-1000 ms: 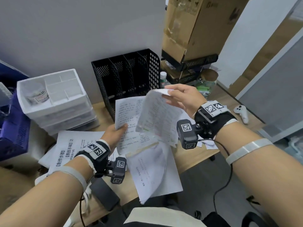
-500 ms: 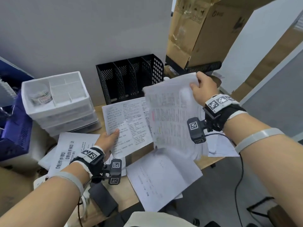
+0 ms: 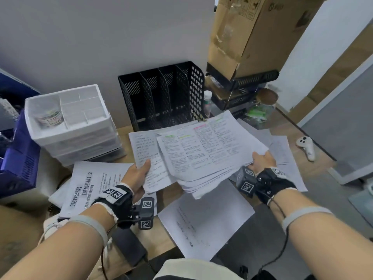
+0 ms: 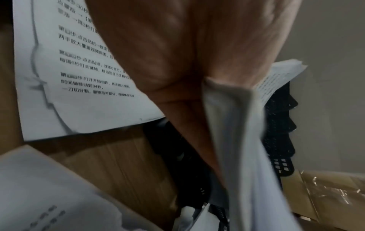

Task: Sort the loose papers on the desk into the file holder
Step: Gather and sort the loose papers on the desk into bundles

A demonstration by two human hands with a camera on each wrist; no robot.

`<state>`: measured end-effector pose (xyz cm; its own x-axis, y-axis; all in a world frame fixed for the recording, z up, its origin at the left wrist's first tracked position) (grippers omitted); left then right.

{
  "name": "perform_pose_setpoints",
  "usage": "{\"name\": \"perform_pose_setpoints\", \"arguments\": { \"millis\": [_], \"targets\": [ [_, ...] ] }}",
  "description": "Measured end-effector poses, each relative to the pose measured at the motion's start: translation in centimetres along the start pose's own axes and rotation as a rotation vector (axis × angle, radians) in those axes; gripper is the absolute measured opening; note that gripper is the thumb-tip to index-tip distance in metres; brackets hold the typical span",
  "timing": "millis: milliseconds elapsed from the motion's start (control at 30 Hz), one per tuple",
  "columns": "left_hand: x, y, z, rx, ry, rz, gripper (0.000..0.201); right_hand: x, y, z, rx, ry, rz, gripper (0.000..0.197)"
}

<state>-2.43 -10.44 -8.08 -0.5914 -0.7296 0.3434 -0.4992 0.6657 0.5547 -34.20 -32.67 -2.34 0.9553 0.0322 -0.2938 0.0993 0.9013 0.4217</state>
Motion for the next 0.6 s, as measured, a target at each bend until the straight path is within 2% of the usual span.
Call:
{"name": "perform_pose_setpoints", "arguments": {
  "millis": [100,200,233,267,333,400,433,600],
  "targets": [
    [0.8,0.4,0.2,0.031,0.001,0.013,0.038,1.7,1.2,-2.7,0.064,-0.248,0.033,0.038],
    [1.3,0.9,0.5,0.054,-0.099,0.040,0.080,2.7,1.7,-4.4,0.129,-0.246,0.074,0.030],
    [1.7,1.1,0.6,0.061,-0.132,0.066,0.087,3.1,2.0,-4.8,0.144,-0.229,0.117,0.026],
    [2.1,1.4,0.8,0.065,-0.136,0.096,0.086,3.4,2.1,-5.2,0.162,-0.229,0.155,0.022],
    [2.6,1.8,1.1,0.064,-0.103,0.134,0.069,3.6,2.3,-5.7,0.174,-0.203,0.179,0.021],
    [2.4,1.7,1.3,0.070,-0.095,0.137,0.053,3.5,2.3,-6.1,0.179,-0.165,0.185,0.018],
    [2.2,1.7,1.3,0.080,-0.112,0.123,0.052,3.5,2.3,-6.1,0.180,-0.150,0.180,0.018],
    [1.3,1.6,2.6,0.075,-0.158,0.074,0.097,4.0,2.3,-7.5,0.205,-0.133,0.187,0.015]
  ]
}}
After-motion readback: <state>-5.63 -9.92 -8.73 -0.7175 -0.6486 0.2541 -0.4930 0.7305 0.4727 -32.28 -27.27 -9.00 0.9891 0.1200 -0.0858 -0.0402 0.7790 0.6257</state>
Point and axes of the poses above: each hand's wrist, its own y-axis away from the middle knuckle, its own x-axis out of the palm, z = x × y, the point moved 7 cm from there along -y, towards the middle knuckle, and after that the axes turned 8 degrees about y, right-handed, at the moved point
